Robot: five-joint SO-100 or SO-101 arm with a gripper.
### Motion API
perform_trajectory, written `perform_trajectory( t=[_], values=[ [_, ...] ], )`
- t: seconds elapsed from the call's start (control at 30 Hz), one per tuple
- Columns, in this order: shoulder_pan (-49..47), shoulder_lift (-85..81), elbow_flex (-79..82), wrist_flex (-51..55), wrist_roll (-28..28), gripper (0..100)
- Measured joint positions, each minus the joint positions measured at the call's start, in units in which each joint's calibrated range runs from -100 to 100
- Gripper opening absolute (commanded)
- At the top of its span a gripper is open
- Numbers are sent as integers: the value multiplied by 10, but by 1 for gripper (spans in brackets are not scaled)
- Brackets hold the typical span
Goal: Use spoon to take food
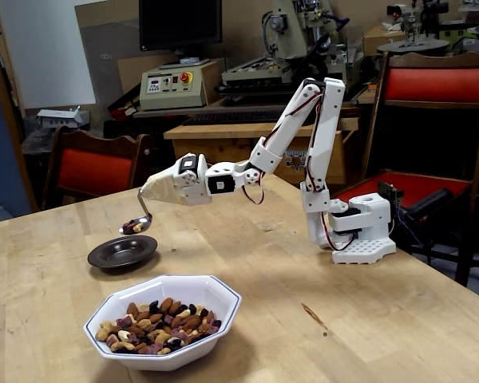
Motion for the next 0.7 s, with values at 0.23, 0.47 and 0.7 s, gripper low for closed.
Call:
perform_trajectory(
  t=[0.23,0.47,0.7],
  values=[
    [0,10,0,0,24,5],
    [-36,12,0,0,78,5],
    [-61,25,0,0,124,5]
  ],
)
